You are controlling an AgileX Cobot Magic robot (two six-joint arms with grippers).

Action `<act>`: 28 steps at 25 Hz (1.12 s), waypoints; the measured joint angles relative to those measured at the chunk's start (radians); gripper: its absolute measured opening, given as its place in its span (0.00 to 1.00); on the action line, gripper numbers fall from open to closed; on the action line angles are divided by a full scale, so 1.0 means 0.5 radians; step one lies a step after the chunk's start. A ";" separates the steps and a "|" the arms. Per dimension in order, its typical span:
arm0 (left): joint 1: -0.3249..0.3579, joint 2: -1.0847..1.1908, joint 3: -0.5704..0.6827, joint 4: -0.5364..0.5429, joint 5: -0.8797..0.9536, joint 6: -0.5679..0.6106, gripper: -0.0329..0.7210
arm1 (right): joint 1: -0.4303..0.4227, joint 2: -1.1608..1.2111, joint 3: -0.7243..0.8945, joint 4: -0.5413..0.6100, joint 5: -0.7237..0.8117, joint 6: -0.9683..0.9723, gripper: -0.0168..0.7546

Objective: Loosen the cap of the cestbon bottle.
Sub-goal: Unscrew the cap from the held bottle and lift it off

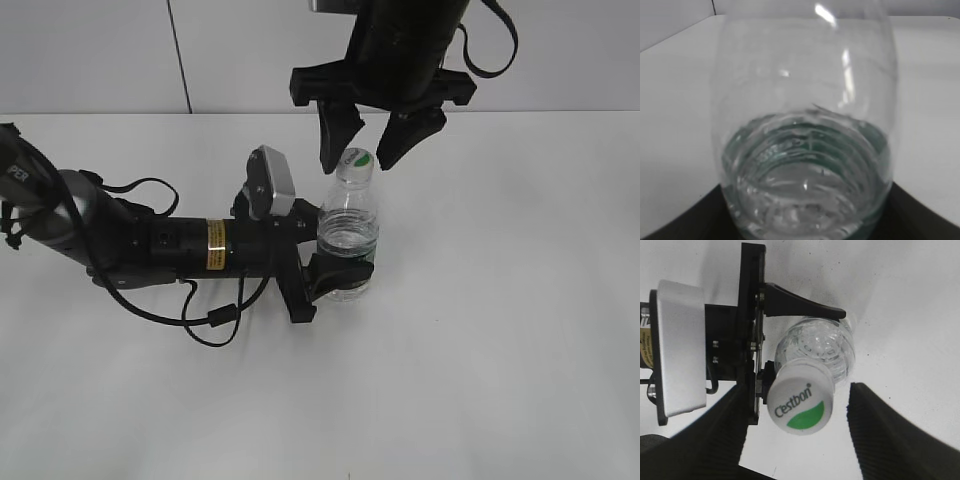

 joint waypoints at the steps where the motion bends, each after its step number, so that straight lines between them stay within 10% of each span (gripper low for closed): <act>1: 0.000 0.000 0.000 0.000 0.000 0.000 0.59 | 0.000 0.000 0.000 -0.004 0.000 0.001 0.63; 28: 0.000 -0.002 0.000 0.000 0.000 0.000 0.59 | 0.000 0.033 0.000 -0.012 0.000 0.002 0.56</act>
